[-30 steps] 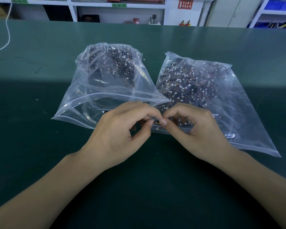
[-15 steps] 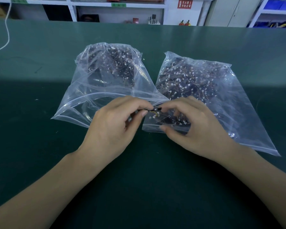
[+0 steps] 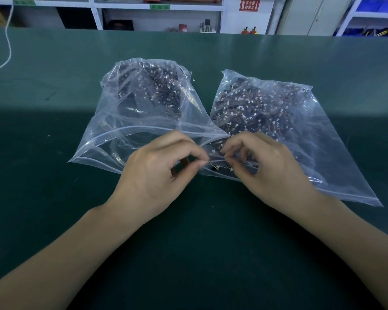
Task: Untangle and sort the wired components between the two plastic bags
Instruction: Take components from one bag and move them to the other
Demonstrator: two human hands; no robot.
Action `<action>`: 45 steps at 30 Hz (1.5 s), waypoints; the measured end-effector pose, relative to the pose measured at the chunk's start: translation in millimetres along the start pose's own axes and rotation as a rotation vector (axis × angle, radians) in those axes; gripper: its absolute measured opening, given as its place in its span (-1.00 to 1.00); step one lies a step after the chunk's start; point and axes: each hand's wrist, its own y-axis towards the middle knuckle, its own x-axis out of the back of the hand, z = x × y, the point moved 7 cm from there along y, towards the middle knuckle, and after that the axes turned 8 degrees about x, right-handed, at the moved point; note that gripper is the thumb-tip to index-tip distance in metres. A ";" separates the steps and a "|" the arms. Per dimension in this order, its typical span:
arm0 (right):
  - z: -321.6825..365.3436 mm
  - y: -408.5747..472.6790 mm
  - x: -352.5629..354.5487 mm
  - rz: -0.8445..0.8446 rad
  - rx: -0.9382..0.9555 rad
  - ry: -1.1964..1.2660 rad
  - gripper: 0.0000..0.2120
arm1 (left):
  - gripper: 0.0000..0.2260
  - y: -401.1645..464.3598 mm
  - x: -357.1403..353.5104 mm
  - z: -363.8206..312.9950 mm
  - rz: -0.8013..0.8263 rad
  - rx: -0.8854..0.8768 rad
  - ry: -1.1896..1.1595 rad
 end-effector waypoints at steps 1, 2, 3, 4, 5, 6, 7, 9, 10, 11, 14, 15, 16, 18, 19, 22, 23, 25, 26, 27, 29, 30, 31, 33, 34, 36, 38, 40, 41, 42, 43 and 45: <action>0.3 0.1 1.0 -0.019 0.003 0.008 -0.80 | -0.96 -0.5 -0.9 -0.6 0.011 -0.009 0.014; 0.4 0.1 2.0 -0.038 0.003 0.013 -0.81 | -0.96 -0.9 -1.7 -1.3 0.015 -0.015 0.038; 0.2 -0.1 2.8 -0.055 0.000 0.017 -0.81 | -0.96 -1.0 -2.2 -1.9 0.010 -0.014 0.070; -0.1 -0.3 3.5 -0.069 -0.004 0.020 -0.81 | -0.96 -0.5 -2.5 -2.5 -0.003 -0.007 0.101; -0.2 -0.3 4.1 -0.080 -0.009 0.023 -0.81 | -0.96 0.3 -2.7 -3.3 -0.019 0.001 0.133; -0.4 0.0 4.7 -0.090 -0.013 0.026 -0.81 | -0.96 1.5 -3.3 -4.7 -0.032 0.005 0.165; -0.6 0.4 5.4 -0.098 -0.015 0.029 -0.81 | -0.96 3.0 -4.5 -6.3 -0.041 0.001 0.195; -0.2 1.0 6.1 -0.107 -0.016 0.035 -0.81 | -0.95 5.6 -8.3 -9.7 -0.050 -0.017 0.240; 0.2 1.1 6.2 -0.108 -0.015 0.038 -0.81 | -0.93 6.4 -10.6 -11.3 -0.048 -0.028 0.259; 0.8 1.3 6.0 -0.108 -0.016 0.041 -0.80 | -0.93 6.8 -13.1 -13.1 -0.042 -0.040 0.278; 1.7 1.1 4.5 -0.097 -0.022 0.043 -0.80 | -0.91 5.8 -20.1 -17.6 -0.015 -0.059 0.322; 2.1 1.2 4.1 -0.093 -0.021 0.045 -0.81 | -0.91 5.3 -21.8 -18.4 -0.007 -0.067 0.330; 2.5 1.3 4.0 -0.089 -0.020 0.049 -0.82 | -0.91 4.8 -23.3 -19.0 0.002 -0.083 0.338; 3.5 1.2 3.0 -0.082 -0.018 0.058 -0.83 | -0.93 3.1 -26.8 -18.9 0.031 -0.123 0.361; 4.1 1.2 2.4 -0.076 -0.019 0.063 -0.84 | -0.93 2.6 -28.3 -18.8 0.046 -0.140 0.376; 5.8 1.3 1.4 -0.063 -0.021 0.066 -0.86 | -0.86 2.2 -34.8 -19.1 0.091 -0.163 0.477; 6.3 1.3 1.2 -0.060 -0.021 0.063 -0.86 | -0.81 2.4 -39.3 -18.2 0.125 -0.150 0.533; 7.0 1.8 0.4 -0.049 -0.023 0.062 -0.85 | -0.73 1.7 -46.0 -14.5 0.167 -0.119 0.599; 7.1 1.7 0.1 -0.045 -0.024 0.062 -0.84 | -0.72 1.9 -46.4 -13.6 0.176 -0.106 0.594; 6.8 1.8 0.0 -0.043 -0.026 0.061 -0.83 | -0.74 2.4 -44.7 -14.0 0.168 -0.101 0.552; 5.8 1.5 0.5 -0.040 -0.030 0.061 -0.82 | -0.82 1.5 -36.0 -18.4 0.101 -0.112 0.416; 5.8 1.4 0.8 -0.035 -0.028 0.062 -0.82 | -0.85 1.0 -31.1 -19.4 0.064 -0.104 0.359; 6.6 1.3 0.4 -0.027 -0.023 0.063 -0.81 | -0.87 1.0 -27.6 -18.4 0.047 -0.080 0.313; 8.4 1.5 -1.3 -0.007 -0.003 0.055 -0.81 | -0.91 1.8 -21.6 -14.9 0.042 -0.010 0.244; 9.2 1.6 -2.5 0.002 0.006 0.050 -0.81 | -0.94 2.4 -17.3 -12.8 0.036 0.025 0.227; 10.6 1.6 -5.2 0.021 0.018 0.048 -0.81 | -0.96 3.5 -6.4 -6.1 0.008 0.077 0.248; 11.0 1.1 -6.5 0.030 0.021 0.052 -0.83 | -0.92 4.2 5.3 3.5 -0.017 0.121 0.312; 10.5 0.4 -5.7 0.026 0.012 0.056 -0.84 | -0.89 5.0 14.8 15.5 -0.039 0.143 0.425; 10.3 0.3 -5.2 0.023 0.006 0.058 -0.84 | -0.88 6.3 18.1 21.3 -0.046 0.145 0.500; 10.1 0.2 -4.7 0.021 0.002 0.059 -0.84 | -0.87 7.5 20.4 27.6 -0.037 0.157 0.573; 10.2 0.4 -4.6 0.022 0.000 0.060 -0.83 | -0.87 8.6 22.2 35.0 -0.017 0.189 0.625; 10.5 0.9 -4.6 0.025 -0.002 0.061 -0.83 | -0.89 9.1 24.9 50.2 0.028 0.286 0.661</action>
